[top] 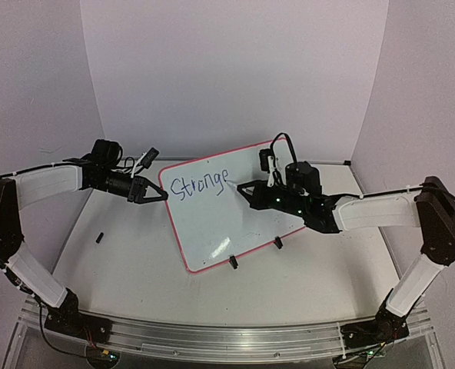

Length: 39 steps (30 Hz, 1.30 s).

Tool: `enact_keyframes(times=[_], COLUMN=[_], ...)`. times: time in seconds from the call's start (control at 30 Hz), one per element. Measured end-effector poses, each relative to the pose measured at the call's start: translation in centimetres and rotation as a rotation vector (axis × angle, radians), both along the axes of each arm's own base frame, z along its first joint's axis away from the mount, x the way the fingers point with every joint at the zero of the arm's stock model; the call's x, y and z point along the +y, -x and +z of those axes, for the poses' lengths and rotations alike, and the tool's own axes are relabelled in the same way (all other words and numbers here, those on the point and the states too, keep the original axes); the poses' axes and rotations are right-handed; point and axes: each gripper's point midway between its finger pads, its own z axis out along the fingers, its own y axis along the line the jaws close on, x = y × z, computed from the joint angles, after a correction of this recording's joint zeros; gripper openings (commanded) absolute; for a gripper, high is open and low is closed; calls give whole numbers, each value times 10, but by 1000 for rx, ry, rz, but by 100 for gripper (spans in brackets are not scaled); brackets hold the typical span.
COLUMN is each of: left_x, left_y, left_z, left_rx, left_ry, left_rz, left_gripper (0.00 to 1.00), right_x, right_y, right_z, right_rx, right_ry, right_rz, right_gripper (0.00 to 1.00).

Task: Write a sentence on the whiteboard
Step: Write on the whiteboard with the whiteboard.

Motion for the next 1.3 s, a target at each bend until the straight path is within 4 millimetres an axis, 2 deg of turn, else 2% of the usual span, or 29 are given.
enact_keyframes(times=[0.17, 0.47, 1.03, 1.3], left_x=[0, 0, 0, 0], left_y=[0, 0, 0, 0], left_z=[0, 0, 0, 0], left_rx=[-1, -3, -9, -7], left_ry=[0, 0, -1, -1], left_rz=[0, -2, -5, -5], left_gripper=[0, 0, 0, 0], right_x=[-5, -16, -13, -15], right_y=[3, -3, -13, -19], right_z=[-4, 3, 36, 28], right_rx=[7, -19, -90, -75], right_ry=[7, 28, 13, 23], right_rz=[-11, -75, -88, -96], right_gripper=[0, 0, 0, 0])
